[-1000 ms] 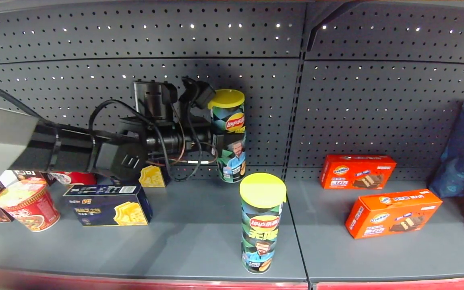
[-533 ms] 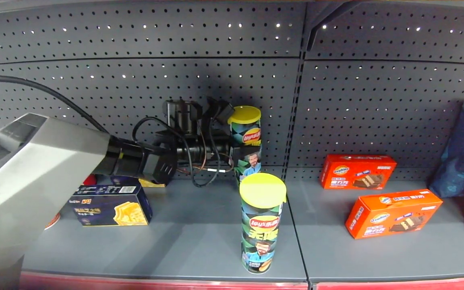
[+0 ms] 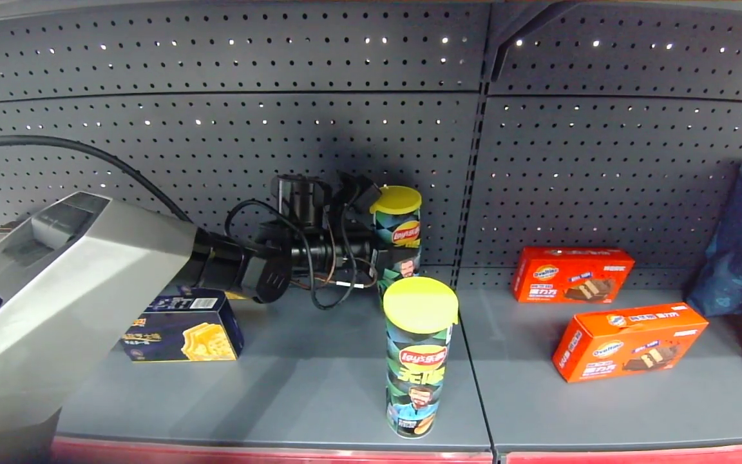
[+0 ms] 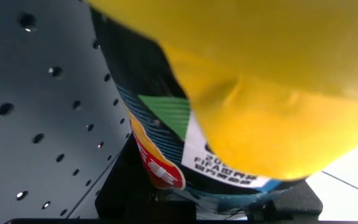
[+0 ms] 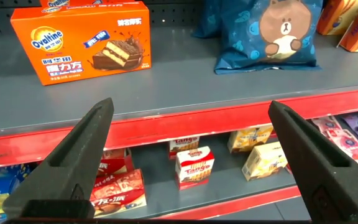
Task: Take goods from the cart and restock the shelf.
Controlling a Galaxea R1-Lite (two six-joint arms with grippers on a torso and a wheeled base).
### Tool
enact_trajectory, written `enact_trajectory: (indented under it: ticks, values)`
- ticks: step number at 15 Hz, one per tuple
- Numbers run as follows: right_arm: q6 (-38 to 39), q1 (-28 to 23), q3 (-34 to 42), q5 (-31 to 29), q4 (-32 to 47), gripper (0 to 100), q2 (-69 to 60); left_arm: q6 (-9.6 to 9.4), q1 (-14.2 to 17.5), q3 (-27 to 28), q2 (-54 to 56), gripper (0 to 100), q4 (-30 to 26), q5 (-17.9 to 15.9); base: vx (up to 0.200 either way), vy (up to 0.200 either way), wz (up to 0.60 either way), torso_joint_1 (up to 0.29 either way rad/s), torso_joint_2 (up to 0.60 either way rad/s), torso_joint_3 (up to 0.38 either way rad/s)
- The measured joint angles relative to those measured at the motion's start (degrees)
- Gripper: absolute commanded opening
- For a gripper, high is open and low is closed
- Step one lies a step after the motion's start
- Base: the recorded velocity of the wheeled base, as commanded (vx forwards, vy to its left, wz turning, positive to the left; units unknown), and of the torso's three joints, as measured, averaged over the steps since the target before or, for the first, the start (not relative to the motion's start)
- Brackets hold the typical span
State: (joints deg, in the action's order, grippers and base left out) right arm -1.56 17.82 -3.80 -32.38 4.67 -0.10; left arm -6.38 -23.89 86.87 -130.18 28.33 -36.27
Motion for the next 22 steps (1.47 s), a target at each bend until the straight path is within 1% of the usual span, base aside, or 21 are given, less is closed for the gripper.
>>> enact_trajectory:
  ticks: [1, 3, 7, 15, 16, 17, 18, 22]
  values:
    - [0.0, 0.0, 0.0, -0.05, -0.02, 100, 0.0, -0.4, 0.02, -0.18, -0.11, 0, -0.04, -0.02, 0.0, 0.0, 0.0, 0.0, 0.0, 0.0]
    - [0.04, 0.0, 0.0, -0.02, -0.1, 100, 0.0, -0.57, 0.02, -0.32, -0.39, 0, -0.04, 0.01, 0.0, 0.0, 0.0, 0.0, 0.0, 0.0]
    - [0.01, 0.01, 0.0, 0.0, -0.1, 100, 0.0, -0.57, -0.13, -0.35, -0.91, 0, -0.09, 0.04, 0.0, 0.0, 0.0, 0.0, 0.0, 0.0]
    - [0.04, 0.0, 0.01, -0.02, -0.1, 100, 0.02, -0.51, -0.94, -0.33, -2.04, 0, -0.22, 1.16, 0.0, 0.0, 0.0, 0.0, 0.0, 0.0]
    - [0.06, 0.0, 0.0, 0.0, -0.11, 100, 0.02, -0.49, -1.1, -0.32, -2.06, 100, -0.28, 1.58, 0.0, 0.0, 0.0, 0.0, 0.0, 0.0]
    - [0.06, 0.01, 0.0, 0.0, -0.11, 100, 0.02, -0.49, -1.27, -0.32, -2.07, 100, -0.41, 1.82, 0.0, 0.0, 0.0, 0.0, 0.0, 0.0]
    - [0.3, 0.04, 0.0, 0.0, -0.1, 100, 0.02, -0.49, -1.46, -0.33, -2.12, 100, -0.56, 2.99, 0.0, 0.0, 0.0, 0.0, 0.0, 0.0]
    - [0.77, 0.04, 0.01, -0.02, -0.11, 100, 0.02, -0.54, -1.68, -0.57, -2.1, 100, -0.26, 2.9, 0.0, 0.0, 0.0, 0.0, 0.0, 0.0]
